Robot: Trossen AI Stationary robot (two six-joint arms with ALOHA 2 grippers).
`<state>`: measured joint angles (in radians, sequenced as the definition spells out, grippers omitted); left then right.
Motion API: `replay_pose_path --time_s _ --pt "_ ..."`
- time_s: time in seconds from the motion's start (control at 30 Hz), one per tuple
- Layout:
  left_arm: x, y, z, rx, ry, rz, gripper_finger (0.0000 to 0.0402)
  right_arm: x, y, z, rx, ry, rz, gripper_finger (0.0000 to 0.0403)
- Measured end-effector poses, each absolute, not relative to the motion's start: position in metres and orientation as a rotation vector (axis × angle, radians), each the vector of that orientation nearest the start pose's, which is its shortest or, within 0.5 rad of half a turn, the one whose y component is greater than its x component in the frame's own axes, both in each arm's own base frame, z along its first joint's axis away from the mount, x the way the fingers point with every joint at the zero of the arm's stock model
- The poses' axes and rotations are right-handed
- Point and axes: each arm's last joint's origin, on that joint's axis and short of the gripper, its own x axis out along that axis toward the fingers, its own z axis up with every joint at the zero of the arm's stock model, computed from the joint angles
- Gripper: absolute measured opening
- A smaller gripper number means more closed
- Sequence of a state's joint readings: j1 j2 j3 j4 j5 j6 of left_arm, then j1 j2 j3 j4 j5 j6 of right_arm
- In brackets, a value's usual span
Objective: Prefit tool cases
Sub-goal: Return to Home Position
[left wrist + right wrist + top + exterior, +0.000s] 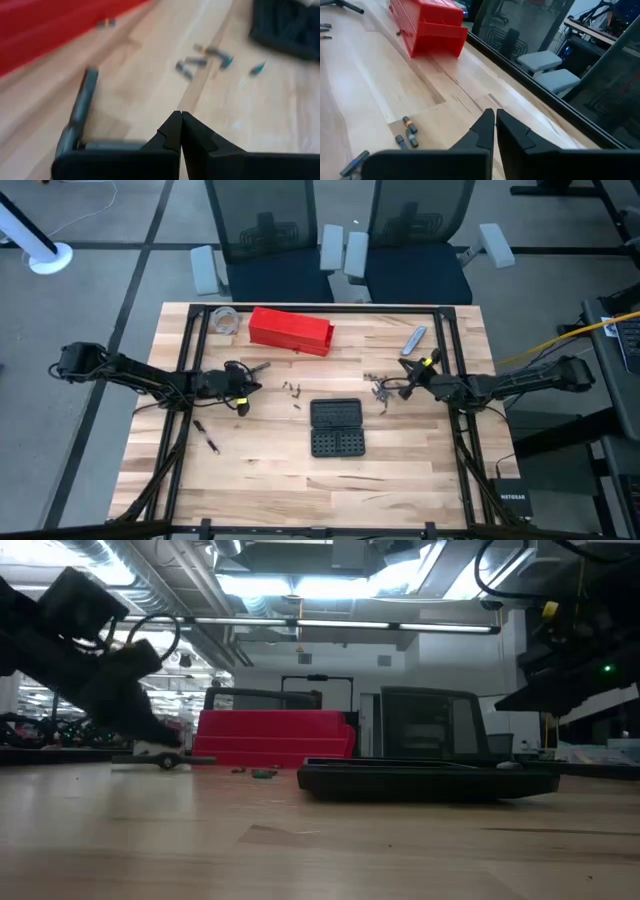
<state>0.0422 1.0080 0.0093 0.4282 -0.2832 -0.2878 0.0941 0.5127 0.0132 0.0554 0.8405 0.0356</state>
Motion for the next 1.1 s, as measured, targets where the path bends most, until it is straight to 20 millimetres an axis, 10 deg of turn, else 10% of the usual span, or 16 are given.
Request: replay_pose_path --time_s 0.3,1.1 --pt "0.121 0.013 0.098 -0.186 0.673 0.407 0.0000 0.114 -0.010 0.135 -0.126 0.348 -0.662 0.0021" --pt "0.096 0.011 0.174 -0.296 -0.128 0.299 0.0000 0.092 -0.010 0.172 0.066 -0.085 -0.604 0.0021"
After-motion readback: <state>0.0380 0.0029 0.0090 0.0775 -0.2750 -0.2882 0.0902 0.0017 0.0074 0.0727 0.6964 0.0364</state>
